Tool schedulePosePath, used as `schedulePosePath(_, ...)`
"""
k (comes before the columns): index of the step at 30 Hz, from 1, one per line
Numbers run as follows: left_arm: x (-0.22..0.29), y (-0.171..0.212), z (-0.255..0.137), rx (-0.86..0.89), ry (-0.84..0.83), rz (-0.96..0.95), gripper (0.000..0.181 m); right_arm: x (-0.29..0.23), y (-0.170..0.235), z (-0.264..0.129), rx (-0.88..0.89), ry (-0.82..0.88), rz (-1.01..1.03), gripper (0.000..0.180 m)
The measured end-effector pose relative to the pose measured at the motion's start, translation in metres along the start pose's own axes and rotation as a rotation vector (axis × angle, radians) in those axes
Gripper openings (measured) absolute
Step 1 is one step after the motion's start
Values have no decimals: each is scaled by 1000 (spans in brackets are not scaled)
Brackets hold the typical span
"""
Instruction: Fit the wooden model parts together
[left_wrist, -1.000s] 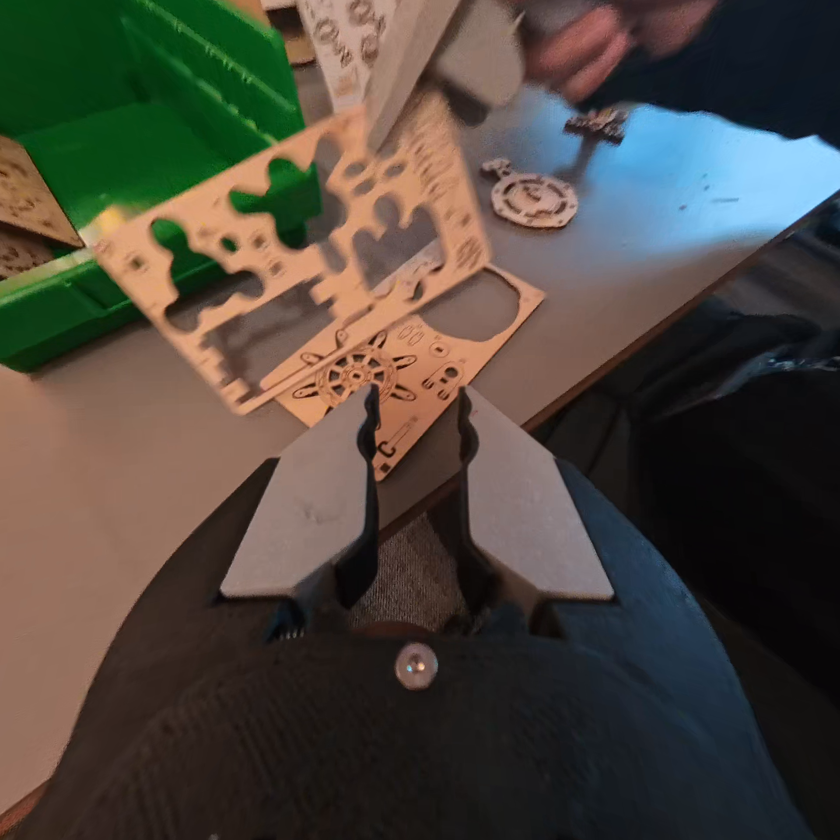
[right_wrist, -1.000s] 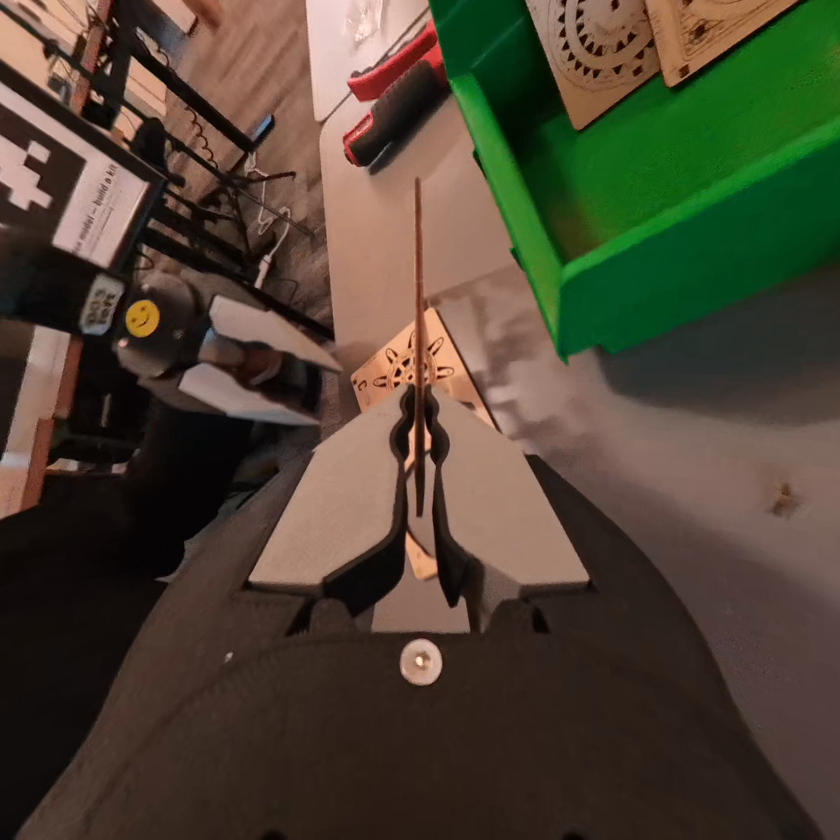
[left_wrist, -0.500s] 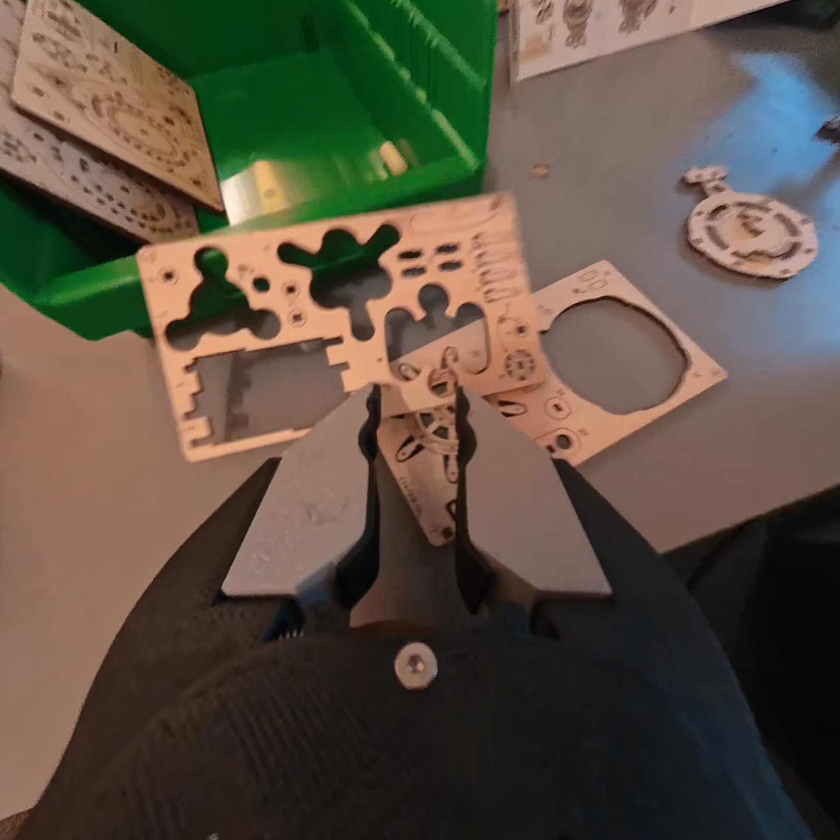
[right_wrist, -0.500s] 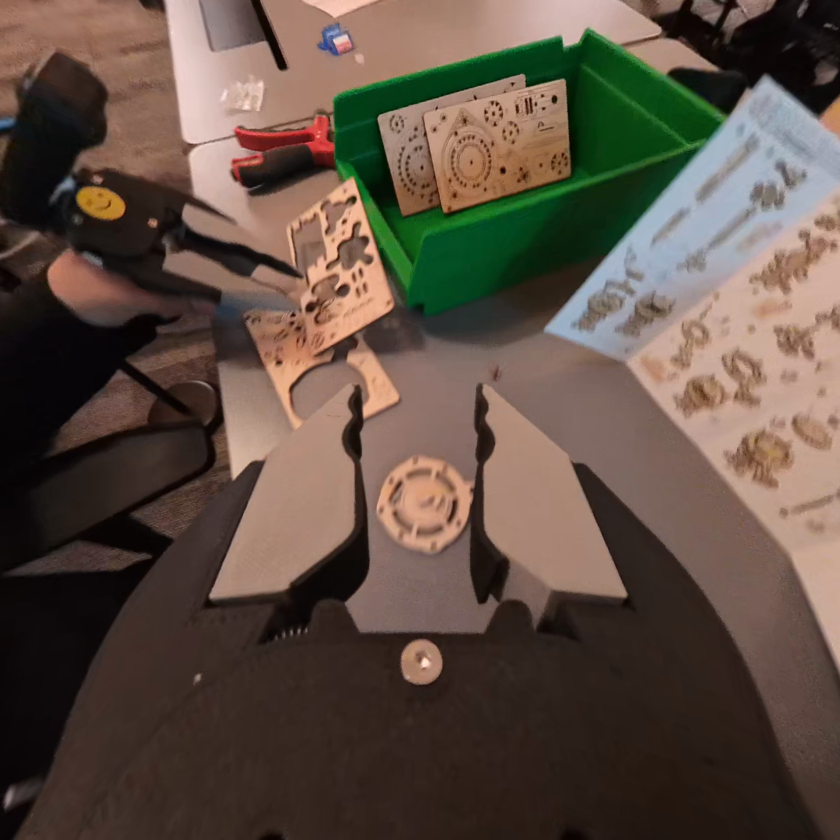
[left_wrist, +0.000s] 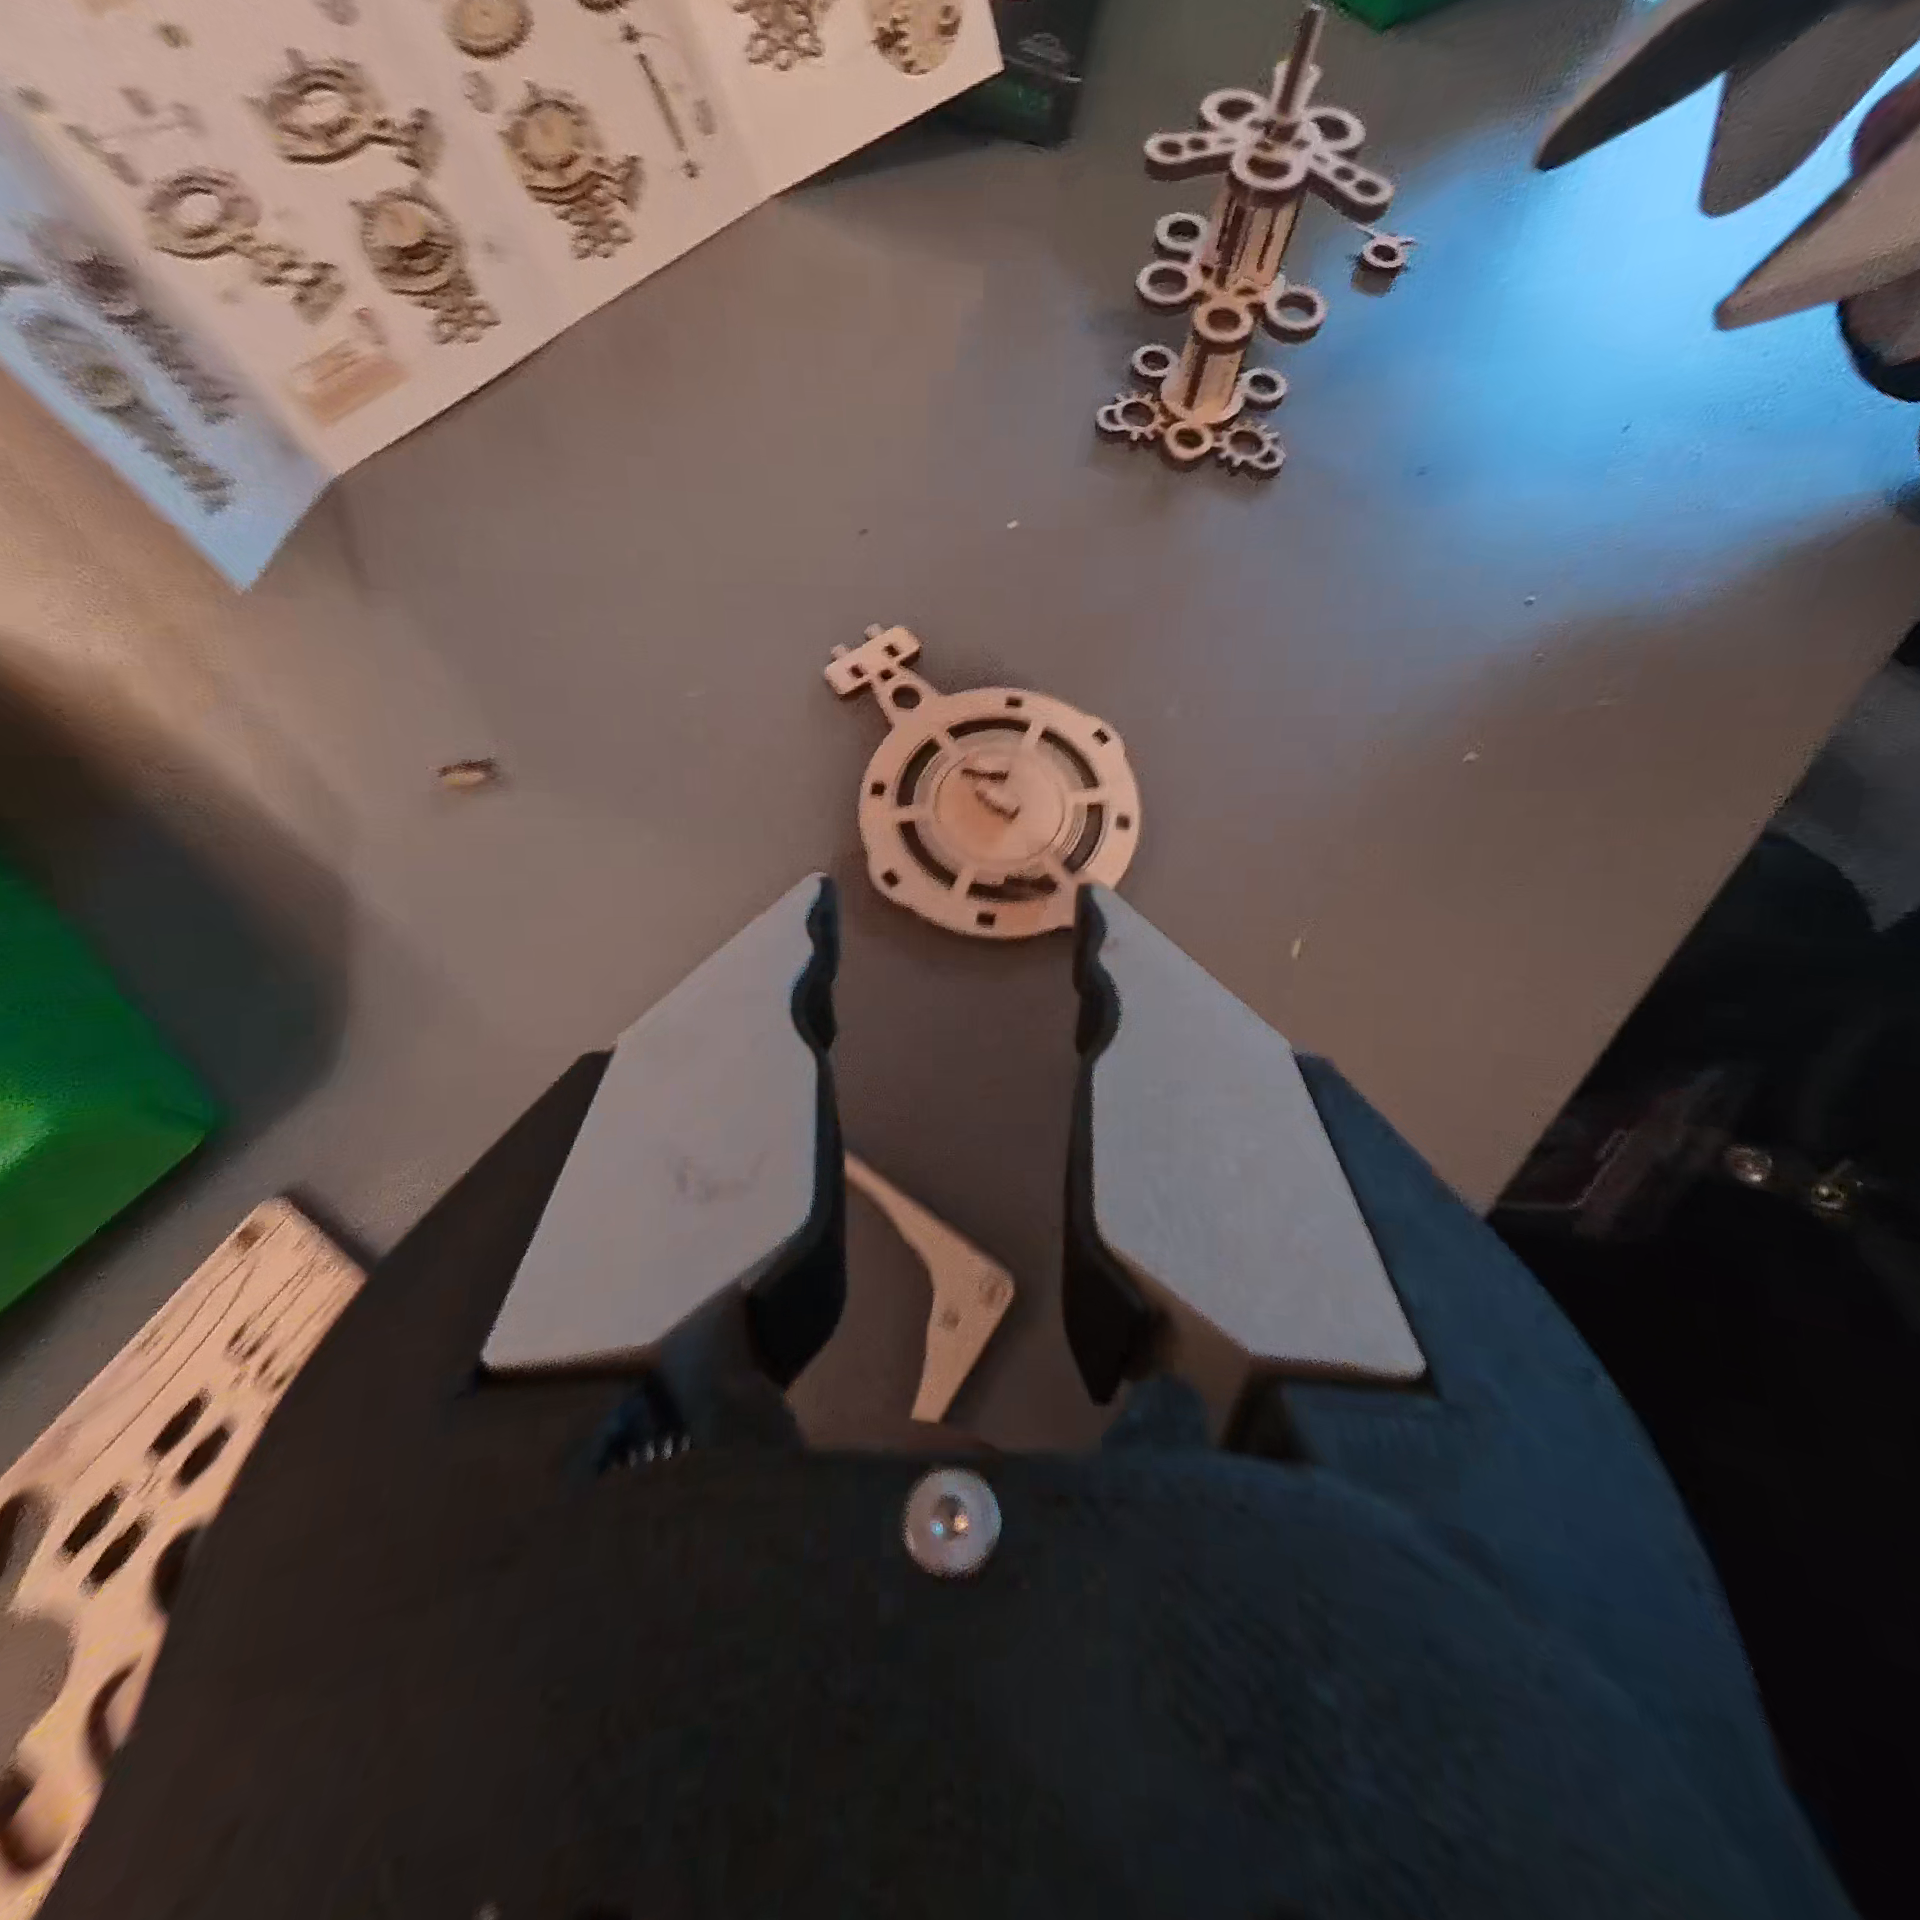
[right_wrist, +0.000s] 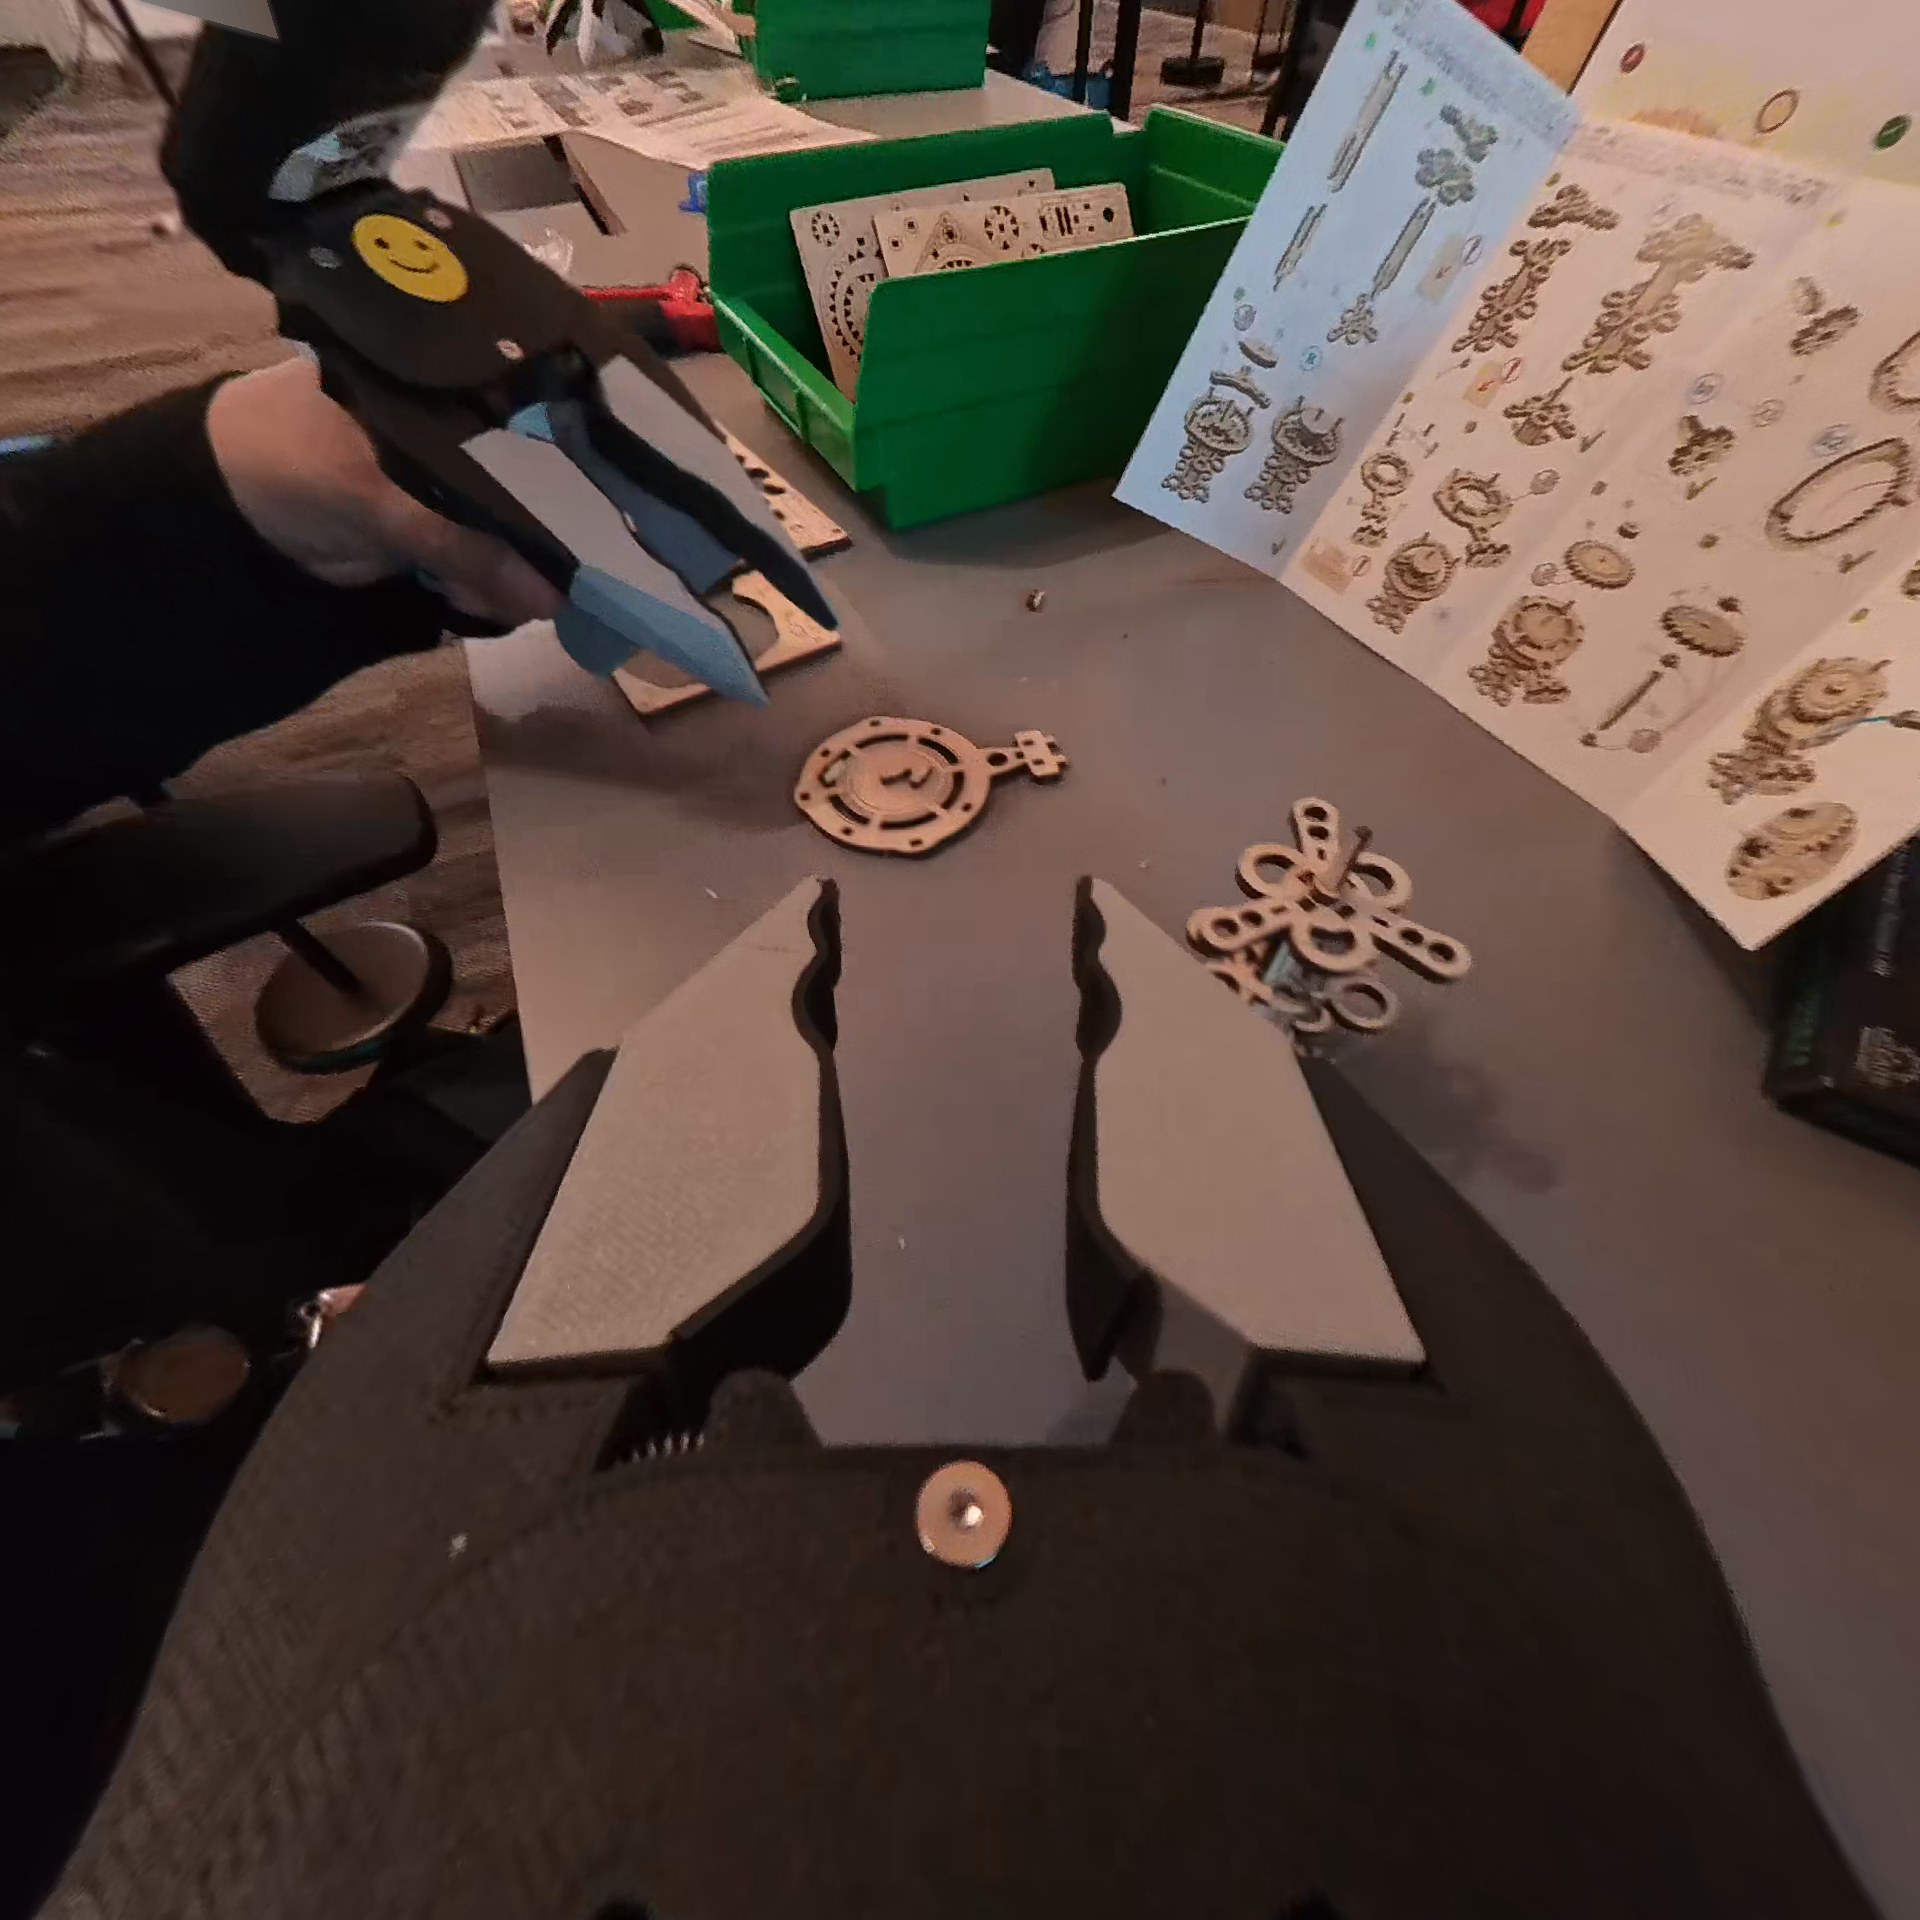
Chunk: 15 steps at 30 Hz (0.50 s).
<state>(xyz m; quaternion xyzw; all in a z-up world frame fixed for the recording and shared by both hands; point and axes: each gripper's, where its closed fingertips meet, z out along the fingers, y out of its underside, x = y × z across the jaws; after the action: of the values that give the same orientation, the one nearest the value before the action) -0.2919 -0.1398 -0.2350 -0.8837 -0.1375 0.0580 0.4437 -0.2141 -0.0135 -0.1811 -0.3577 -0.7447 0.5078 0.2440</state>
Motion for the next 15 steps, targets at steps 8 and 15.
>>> schedulePosePath(8, 9, 5, 30, -78, 55, -20, 50, 17, 36, -11, -2, 29, 40, 40)
schedulePosePath(15, 11, -37, 18, 90, 81, 27, 50, 13, 29, -3, 21, 9, -5, 41)
